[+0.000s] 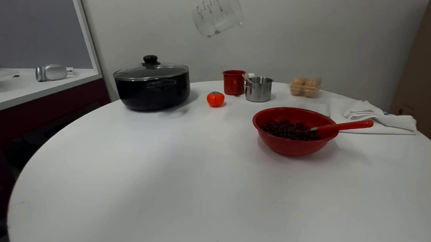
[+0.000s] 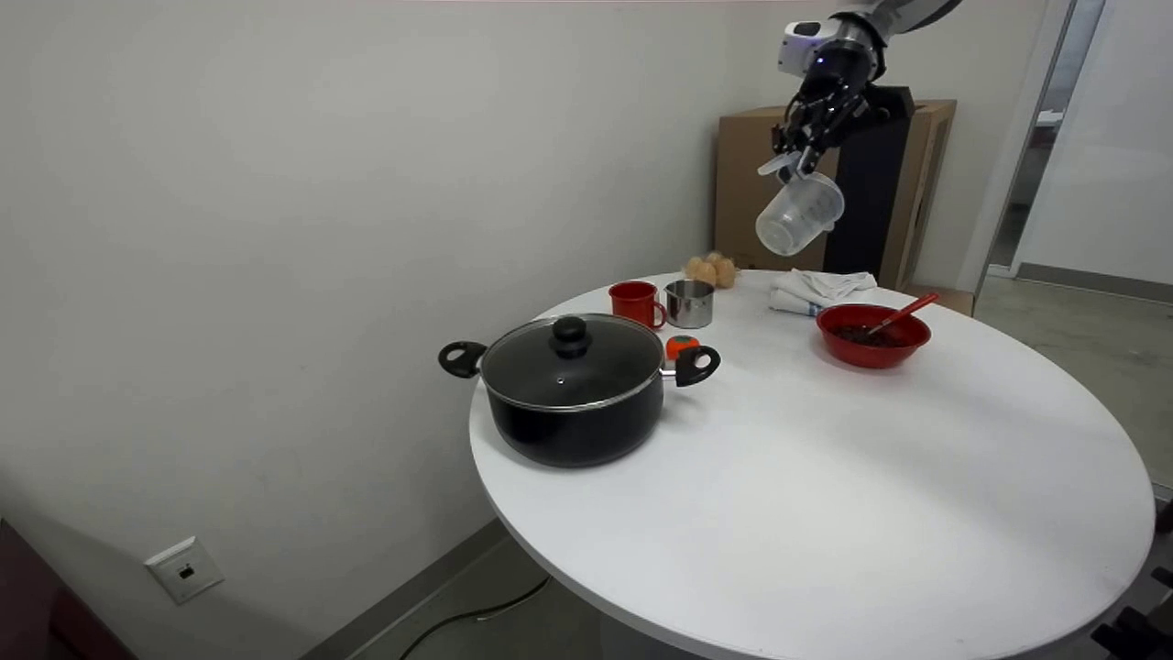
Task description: Pour all the beans in the jar into the red bowl
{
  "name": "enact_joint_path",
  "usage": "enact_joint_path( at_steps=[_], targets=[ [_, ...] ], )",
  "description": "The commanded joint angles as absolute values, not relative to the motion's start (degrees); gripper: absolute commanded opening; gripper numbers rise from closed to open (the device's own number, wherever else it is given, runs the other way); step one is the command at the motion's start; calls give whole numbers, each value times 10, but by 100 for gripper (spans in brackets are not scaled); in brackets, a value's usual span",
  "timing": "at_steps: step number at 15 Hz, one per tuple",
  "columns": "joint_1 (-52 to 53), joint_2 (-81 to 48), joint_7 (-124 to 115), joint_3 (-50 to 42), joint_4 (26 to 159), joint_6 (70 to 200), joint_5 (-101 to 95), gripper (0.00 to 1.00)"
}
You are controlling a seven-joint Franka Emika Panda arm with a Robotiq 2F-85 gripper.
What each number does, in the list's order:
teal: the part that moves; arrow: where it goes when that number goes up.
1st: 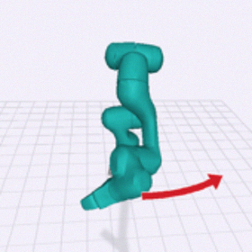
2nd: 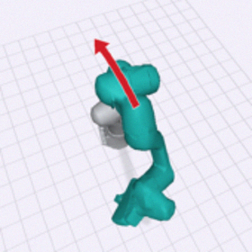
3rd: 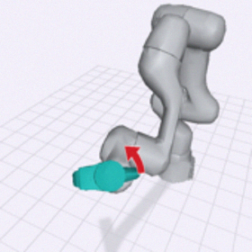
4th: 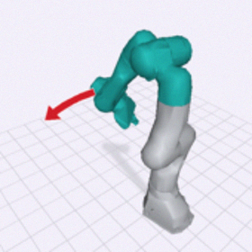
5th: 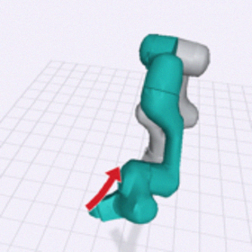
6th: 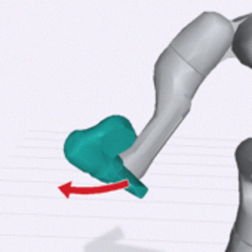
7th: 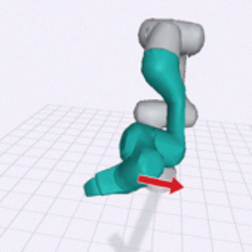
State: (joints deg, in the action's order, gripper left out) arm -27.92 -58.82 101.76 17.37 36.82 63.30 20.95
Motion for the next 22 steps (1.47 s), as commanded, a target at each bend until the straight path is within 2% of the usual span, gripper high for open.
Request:
enact_joint_path(
  at_steps=[1, 9, 14, 15, 22],
  targets=[
    [-221, -552, 1031, 147, 404, 646, 135, 7],
    [-118, -495, 1041, 113, 557, 770, -48, 7],
    [-91, -454, 1022, 101, 697, 913, -166, 7],
    [-68, -444, 1028, 66, 722, 942, -168, 7],
    [-12, -383, 974, 0, 919, 1181, -307, 7]
  ],
)
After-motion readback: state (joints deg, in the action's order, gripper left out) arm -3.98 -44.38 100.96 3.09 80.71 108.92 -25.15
